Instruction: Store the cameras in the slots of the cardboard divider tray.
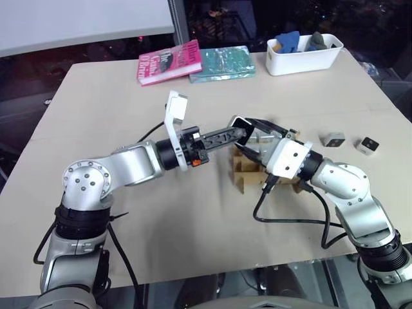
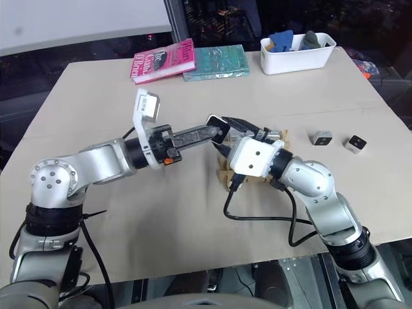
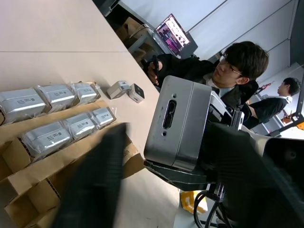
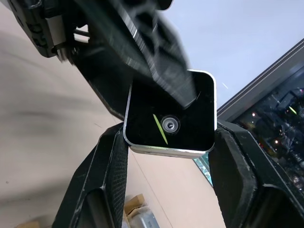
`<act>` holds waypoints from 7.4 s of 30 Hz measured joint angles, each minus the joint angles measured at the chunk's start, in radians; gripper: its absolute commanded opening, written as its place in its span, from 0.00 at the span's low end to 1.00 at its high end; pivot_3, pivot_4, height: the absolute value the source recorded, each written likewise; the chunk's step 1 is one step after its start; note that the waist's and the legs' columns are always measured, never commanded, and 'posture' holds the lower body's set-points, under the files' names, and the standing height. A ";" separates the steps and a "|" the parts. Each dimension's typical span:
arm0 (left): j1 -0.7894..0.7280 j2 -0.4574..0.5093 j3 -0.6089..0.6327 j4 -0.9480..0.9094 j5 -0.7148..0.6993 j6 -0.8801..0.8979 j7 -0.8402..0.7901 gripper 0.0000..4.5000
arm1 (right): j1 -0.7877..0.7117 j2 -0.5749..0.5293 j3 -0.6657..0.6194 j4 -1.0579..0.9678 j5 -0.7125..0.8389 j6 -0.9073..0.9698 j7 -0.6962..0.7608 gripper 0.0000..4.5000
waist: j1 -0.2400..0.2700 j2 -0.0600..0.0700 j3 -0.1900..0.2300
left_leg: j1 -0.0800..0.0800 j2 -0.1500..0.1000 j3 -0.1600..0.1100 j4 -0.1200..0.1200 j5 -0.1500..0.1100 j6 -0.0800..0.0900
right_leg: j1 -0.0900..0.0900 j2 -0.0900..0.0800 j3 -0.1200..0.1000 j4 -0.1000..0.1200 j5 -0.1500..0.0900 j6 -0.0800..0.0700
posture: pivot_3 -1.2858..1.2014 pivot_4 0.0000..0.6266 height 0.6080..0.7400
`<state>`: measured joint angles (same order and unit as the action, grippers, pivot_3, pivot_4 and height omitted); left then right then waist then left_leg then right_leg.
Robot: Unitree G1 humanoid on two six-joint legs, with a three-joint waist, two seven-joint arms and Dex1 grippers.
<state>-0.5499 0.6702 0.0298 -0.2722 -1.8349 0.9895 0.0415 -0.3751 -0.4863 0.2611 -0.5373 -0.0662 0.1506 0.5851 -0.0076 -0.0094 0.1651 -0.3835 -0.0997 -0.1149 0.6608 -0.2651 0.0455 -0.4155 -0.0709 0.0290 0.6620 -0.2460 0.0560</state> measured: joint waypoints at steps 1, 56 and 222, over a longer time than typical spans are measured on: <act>-0.003 0.001 0.000 0.000 0.004 0.004 -0.004 0.18 | 0.002 0.000 -0.003 -0.001 0.007 0.002 0.002 0.42 | 0.000 0.000 0.000 | 0.000 0.000 0.000 0.000 0.000 0.000 | 0.000 0.000 0.000 0.000 0.000 0.000 | 0.52 0.24 1.00; -0.399 -0.199 -0.517 0.590 1.661 -0.515 -1.312 0.18 | 0.997 -0.176 -0.862 -0.464 0.704 0.214 0.152 0.99 | 0.019 -0.001 0.001 | -0.003 0.000 -0.002 0.007 -0.001 0.002 | 0.002 0.000 -0.003 0.001 0.000 0.001 | 0.52 0.24 1.00; -0.320 -0.082 -0.222 0.243 0.624 0.043 -0.598 0.16 | 0.419 -0.156 -0.429 -0.334 0.449 0.435 0.025 0.99 | 0.032 0.002 0.003 | -0.005 -0.002 -0.001 0.007 -0.002 0.003 | 0.001 -0.001 -0.001 -0.002 0.002 0.003 | 0.52 0.24 1.00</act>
<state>-0.8704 0.5883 -0.1923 -0.0293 -1.2107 1.0327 -0.5566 0.0438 -0.6420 -0.1675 -0.8714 0.3825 0.5853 0.6100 0.0247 -0.0077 0.1679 -0.3884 -0.1020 -0.1163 0.6677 -0.2667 0.0481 -0.4143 -0.0715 0.0279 0.6597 -0.2444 0.0585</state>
